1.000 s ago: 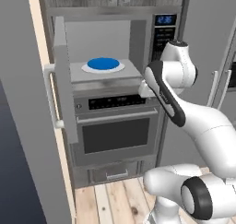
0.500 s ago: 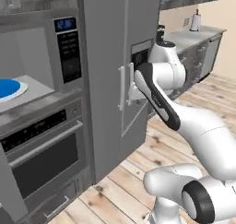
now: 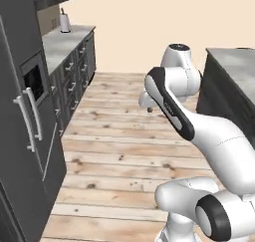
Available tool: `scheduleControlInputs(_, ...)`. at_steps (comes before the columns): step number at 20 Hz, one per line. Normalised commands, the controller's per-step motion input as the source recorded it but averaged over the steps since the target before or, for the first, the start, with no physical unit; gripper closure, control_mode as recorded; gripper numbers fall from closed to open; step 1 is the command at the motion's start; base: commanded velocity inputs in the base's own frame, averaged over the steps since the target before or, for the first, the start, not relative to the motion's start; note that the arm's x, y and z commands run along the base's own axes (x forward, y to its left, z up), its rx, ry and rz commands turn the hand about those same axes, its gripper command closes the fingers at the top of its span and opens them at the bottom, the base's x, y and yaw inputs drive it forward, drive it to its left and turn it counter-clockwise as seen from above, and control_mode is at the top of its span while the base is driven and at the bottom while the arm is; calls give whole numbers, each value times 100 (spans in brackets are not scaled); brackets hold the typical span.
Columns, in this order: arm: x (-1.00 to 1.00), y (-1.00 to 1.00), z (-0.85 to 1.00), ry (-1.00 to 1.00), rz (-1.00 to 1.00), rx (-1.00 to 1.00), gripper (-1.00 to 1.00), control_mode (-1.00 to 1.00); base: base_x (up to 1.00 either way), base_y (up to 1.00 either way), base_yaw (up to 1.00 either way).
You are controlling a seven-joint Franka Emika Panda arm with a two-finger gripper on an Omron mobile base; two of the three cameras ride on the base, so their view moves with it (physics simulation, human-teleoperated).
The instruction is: Pick the marshmallow from the counter and place it in the microwave.
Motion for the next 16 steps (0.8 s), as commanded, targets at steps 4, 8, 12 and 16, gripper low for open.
scheduleControlInputs(4, 0, 0, 0, 0, 0, 0, -100, 100, 0, 2, -100)
scheduleControlInputs(8, 0, 0, 0, 0, 0, 0, -100, 100, 1, 7, -99)
scheduleControlInputs(12, 0, 0, 0, 0, 0, 0, -100, 100, 89, 78, -58)
scheduleControlInputs(16, 0, 0, 0, 0, 0, 0, -100, 100, 100, 95, -13)
